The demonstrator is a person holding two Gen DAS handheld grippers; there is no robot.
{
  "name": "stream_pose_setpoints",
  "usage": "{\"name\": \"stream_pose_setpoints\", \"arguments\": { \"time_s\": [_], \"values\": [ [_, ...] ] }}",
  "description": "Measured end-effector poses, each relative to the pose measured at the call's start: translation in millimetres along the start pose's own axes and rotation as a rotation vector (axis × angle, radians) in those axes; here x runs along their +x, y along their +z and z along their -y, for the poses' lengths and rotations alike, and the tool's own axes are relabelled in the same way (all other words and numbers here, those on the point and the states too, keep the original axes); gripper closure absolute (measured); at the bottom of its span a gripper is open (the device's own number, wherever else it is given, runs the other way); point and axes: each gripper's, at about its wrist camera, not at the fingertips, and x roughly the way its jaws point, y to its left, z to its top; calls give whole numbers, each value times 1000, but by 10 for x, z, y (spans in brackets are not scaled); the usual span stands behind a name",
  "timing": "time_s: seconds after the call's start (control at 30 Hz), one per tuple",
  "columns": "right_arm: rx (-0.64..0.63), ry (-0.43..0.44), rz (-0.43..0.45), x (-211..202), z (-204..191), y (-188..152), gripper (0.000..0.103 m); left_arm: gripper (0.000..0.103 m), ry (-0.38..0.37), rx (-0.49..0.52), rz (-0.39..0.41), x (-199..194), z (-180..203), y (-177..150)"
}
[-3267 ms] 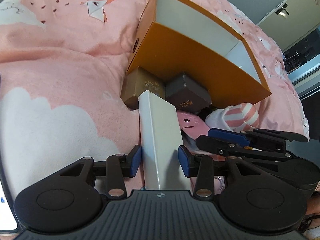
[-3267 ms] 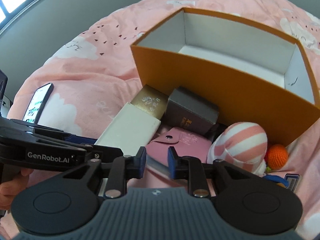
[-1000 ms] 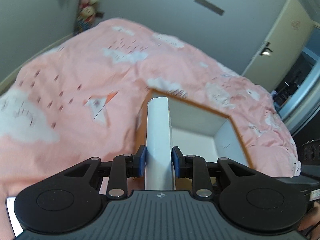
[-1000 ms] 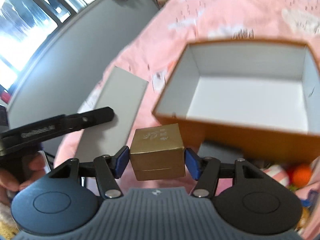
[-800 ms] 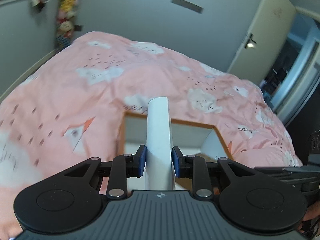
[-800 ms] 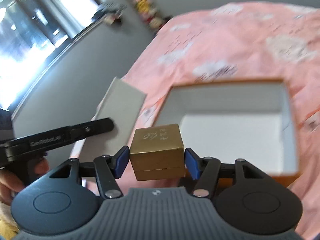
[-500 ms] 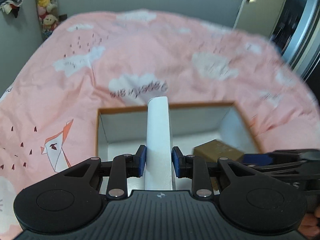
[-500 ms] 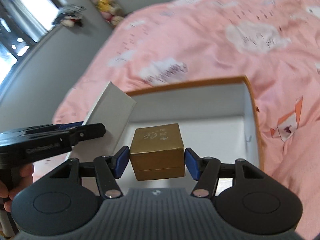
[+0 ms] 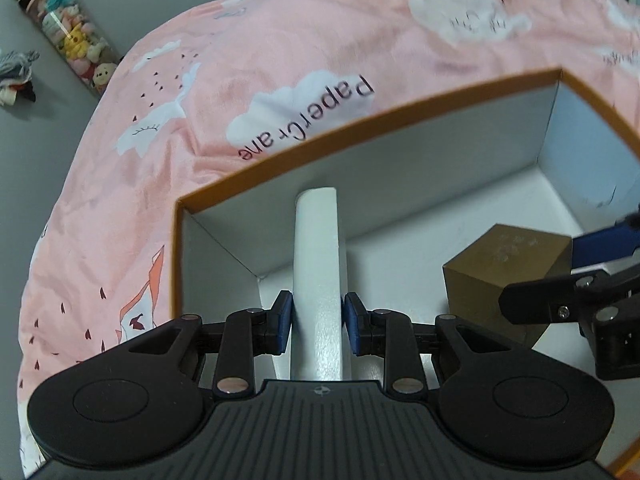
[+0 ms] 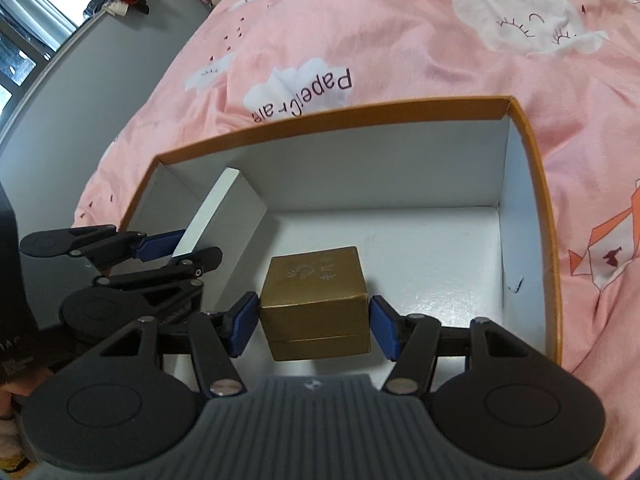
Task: Organize objects
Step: 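Lower the glasses case into the box with the left tool while the right tool carries the gold cube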
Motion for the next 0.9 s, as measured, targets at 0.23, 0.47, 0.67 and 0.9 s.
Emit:
{"name": "stream_pose_setpoints", "arguments": {
  "time_s": [0.23, 0.47, 0.67, 0.9],
  "values": [
    [-29, -32, -23, 105, -7, 26, 41, 71, 27, 50, -73, 165, 101, -7],
    [-35, -36, -35, 138, 2, 50, 41, 71, -69, 5, -98, 153, -2, 12],
    [-42, -28, -42, 150, -15, 57, 41, 79, -233, -46, -93, -2, -131, 38],
    [-45, -26, -51, 161, -21, 52, 41, 88, -292, -68, -102, 59, -116, 4]
  ]
}}
